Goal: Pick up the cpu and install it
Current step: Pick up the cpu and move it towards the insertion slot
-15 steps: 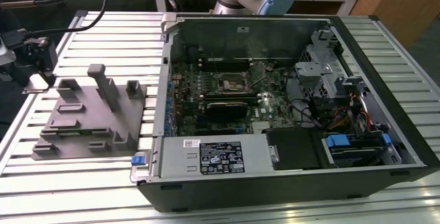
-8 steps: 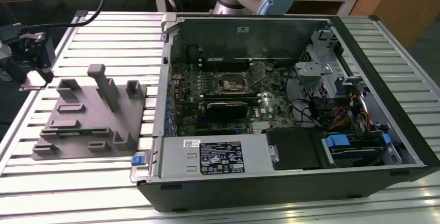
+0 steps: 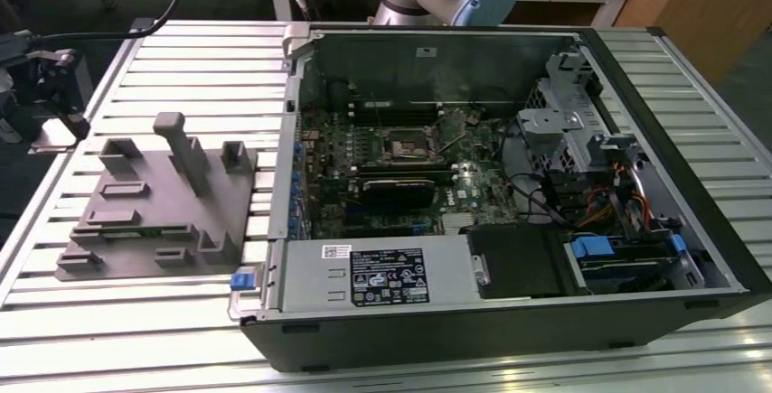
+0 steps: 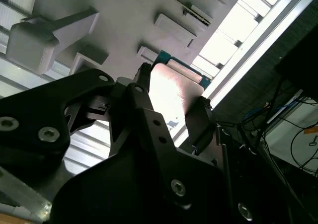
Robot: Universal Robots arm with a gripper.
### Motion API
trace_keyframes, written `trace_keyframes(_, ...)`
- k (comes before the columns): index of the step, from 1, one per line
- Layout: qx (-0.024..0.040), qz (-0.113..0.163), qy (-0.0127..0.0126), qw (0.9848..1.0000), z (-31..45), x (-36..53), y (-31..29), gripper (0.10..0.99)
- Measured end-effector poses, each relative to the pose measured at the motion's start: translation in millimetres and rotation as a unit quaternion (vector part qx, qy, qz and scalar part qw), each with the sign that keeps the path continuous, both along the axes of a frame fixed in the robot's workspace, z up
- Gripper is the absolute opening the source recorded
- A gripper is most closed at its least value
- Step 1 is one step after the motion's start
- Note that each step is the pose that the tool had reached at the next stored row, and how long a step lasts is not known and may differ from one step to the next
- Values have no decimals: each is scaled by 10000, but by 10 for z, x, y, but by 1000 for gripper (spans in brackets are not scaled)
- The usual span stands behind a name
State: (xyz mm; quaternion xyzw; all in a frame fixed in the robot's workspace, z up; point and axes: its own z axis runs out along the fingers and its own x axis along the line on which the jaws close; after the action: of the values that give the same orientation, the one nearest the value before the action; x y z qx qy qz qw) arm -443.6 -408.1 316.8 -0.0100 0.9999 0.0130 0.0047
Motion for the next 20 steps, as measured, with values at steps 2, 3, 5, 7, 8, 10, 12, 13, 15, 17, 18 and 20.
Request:
trace_keyframes(2,0,0,0,10000,21,0,0,533)
trace_keyframes(3,0,0,0,10000,33,0,0,533)
trace_keyframes(5,0,0,0,10000,56,0,1,533)
trace_keyframes(7,0,0,0,10000,80,0,1,533)
trace_keyframes(8,0,0,0,10000,93,0,1,533)
trace_keyframes(10,0,0,0,10000,122,0,1,533)
trace_keyframes(12,0,0,0,10000,151,0,1,533)
trace_keyframes(13,0,0,0,10000,167,0,2,533)
trace_keyframes(15,0,0,0,10000,203,0,2,533)
trace_keyframes(17,0,0,0,10000,247,0,2,533)
trace_keyframes(18,1,0,0,10000,268,0,2,533)
trace_keyframes(20,1,0,0,10000,307,0,2,533)
